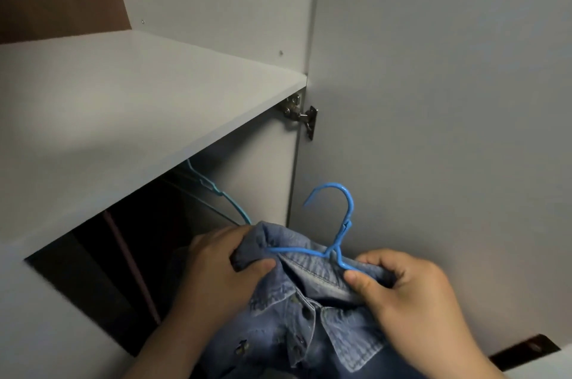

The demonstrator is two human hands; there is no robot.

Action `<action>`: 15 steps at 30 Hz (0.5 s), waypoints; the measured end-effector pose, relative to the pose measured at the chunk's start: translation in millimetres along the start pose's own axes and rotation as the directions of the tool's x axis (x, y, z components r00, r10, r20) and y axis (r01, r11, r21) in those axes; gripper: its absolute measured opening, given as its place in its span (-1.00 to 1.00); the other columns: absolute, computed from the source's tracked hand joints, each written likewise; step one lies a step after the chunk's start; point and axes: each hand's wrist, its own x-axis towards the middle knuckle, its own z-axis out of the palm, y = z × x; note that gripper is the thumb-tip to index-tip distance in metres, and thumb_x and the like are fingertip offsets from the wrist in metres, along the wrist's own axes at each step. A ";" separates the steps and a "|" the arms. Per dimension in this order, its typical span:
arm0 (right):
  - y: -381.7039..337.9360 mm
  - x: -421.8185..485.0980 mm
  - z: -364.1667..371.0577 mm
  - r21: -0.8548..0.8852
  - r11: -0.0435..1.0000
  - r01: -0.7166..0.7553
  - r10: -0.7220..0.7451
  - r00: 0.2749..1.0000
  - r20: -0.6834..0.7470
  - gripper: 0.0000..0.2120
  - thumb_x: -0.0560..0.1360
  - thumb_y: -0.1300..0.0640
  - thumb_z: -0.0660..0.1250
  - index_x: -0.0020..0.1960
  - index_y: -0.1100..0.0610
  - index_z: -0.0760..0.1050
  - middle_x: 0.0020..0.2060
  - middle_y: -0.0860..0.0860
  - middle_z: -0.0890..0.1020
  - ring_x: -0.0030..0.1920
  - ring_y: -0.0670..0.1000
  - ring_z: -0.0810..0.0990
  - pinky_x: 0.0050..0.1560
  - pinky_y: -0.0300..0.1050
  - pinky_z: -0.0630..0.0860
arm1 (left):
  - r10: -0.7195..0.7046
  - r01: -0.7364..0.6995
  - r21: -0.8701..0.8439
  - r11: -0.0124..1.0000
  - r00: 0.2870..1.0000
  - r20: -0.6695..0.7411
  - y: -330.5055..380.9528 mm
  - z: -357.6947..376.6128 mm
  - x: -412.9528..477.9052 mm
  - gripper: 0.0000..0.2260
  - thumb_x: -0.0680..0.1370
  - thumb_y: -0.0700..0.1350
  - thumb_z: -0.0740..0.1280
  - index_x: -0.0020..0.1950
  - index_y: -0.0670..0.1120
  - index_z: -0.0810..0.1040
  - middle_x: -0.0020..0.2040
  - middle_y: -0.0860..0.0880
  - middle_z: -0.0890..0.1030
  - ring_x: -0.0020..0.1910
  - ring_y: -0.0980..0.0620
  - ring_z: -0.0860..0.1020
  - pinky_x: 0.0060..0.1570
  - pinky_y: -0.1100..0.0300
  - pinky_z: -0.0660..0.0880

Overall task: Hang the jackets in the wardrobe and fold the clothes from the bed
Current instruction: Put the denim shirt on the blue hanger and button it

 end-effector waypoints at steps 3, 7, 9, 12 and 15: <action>11.9 2.2 12.8 -0.016 1.000 -0.003 0.003 1.000 -0.021 -0.66 0.30 0.11 0.58 -0.19 -0.32 0.57 -0.44 -0.25 0.61 -0.32 -0.23 0.59 -0.31 -0.45 0.41 | 0.064 -0.059 0.062 0.996 0.995 -0.083 -13.8 13.6 -3.6 -0.58 0.27 0.21 0.33 0.01 0.03 0.64 -0.15 0.31 0.46 -0.09 0.13 0.41 -0.05 0.16 0.37; 36.4 -1.2 29.8 -0.028 1.000 0.012 -0.012 1.000 0.000 -0.68 0.23 0.12 0.61 -0.28 -0.29 0.60 -0.49 -0.23 0.60 -0.37 -0.26 0.58 -0.33 -0.49 0.41 | 0.178 -0.167 0.070 0.984 0.957 -0.229 -39.4 40.2 -10.0 -0.67 0.28 0.18 0.32 -0.10 0.00 0.59 -0.15 0.32 0.42 -0.12 0.24 0.31 -0.12 0.25 0.28; 48.2 -5.6 40.1 -0.023 0.999 0.032 -0.033 0.999 -0.034 -0.68 0.18 0.13 0.61 -0.32 -0.27 0.61 -0.51 -0.24 0.59 -0.38 -0.30 0.57 -0.31 -0.54 0.40 | 0.228 -0.227 0.037 0.973 0.934 -0.276 -51.5 54.4 -14.0 -0.72 0.28 0.17 0.34 -0.13 0.04 0.56 -0.16 0.33 0.41 -0.14 0.30 0.31 -0.10 0.27 0.30; 62.8 -17.9 57.4 -0.044 0.996 0.083 -0.088 0.990 -0.113 -0.71 0.14 0.08 0.58 -0.32 -0.28 0.60 -0.51 -0.24 0.59 -0.37 -0.28 0.58 -0.31 -0.57 0.39 | 0.323 -0.325 0.046 0.944 0.893 -0.312 -67.9 72.4 -22.4 -0.75 0.29 0.17 0.35 -0.14 0.26 0.33 -0.24 0.37 0.40 -0.03 0.48 0.35 0.00 0.47 0.25; 89.4 -29.7 76.3 -0.112 0.974 0.198 -0.215 0.963 -0.162 -0.61 0.01 -0.04 0.62 -0.27 -0.36 0.57 -0.49 -0.29 0.59 -0.41 -0.34 0.56 -0.34 -0.62 0.36 | 0.351 -0.351 0.073 0.934 0.858 -0.375 -84.4 92.4 -37.3 -0.79 0.31 0.17 0.33 -0.20 0.26 0.30 -0.29 0.34 0.37 -0.09 0.44 0.37 -0.05 0.32 0.25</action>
